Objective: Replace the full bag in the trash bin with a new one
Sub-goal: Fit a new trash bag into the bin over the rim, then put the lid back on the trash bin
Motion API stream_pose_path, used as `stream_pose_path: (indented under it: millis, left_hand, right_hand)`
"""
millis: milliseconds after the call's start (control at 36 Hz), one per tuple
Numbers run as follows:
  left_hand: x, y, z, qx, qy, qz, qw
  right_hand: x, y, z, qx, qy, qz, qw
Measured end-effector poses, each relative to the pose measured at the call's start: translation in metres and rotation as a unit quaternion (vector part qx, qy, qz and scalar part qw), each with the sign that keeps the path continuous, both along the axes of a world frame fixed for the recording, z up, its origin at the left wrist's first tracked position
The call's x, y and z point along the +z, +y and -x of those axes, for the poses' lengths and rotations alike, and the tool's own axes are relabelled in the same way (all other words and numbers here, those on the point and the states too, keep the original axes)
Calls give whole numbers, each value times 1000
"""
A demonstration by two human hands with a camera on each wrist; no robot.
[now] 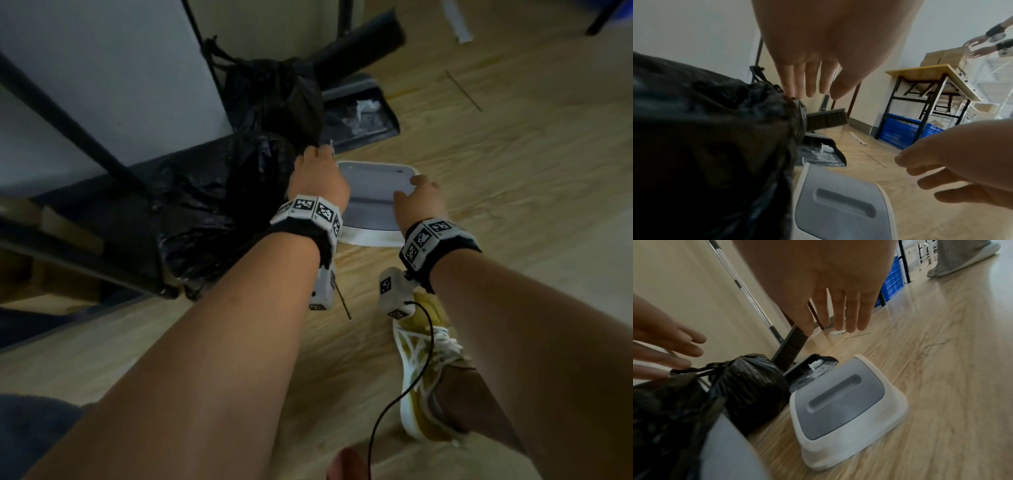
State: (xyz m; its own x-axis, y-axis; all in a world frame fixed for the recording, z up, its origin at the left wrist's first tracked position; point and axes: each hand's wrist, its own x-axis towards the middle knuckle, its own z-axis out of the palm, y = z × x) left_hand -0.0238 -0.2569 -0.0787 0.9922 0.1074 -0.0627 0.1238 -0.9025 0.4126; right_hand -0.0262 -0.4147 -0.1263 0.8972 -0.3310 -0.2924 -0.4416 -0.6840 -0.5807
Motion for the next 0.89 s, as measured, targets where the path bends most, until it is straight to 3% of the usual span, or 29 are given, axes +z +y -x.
stream_pose_path:
  millis: [250, 528, 639, 694, 833, 889]
  left_hand:
    - [-47, -53, -38, 6, 101, 18, 995]
    - [-114, -66, -60, 154, 223, 108, 956]
    - [-129, -63, -60, 151, 258, 62, 952]
    - [-140, -61, -59, 164, 235, 56, 956]
    - [-154, -57, -64, 194, 298, 40, 934]
    - [-158, -57, -63, 188, 269, 42, 944]
  right_hand:
    - [-39, -38, -20, -18, 55, 5, 998]
    - [-85, -58, -42, -16, 113, 22, 993]
    - [-100, -56, -50, -19, 138, 3, 990]
    - [-107, -54, -53, -23, 145, -8, 989]
    - [-120, -51, -56, -34, 157, 8, 987]
    - [-122, -50, -55, -36, 161, 18, 986]
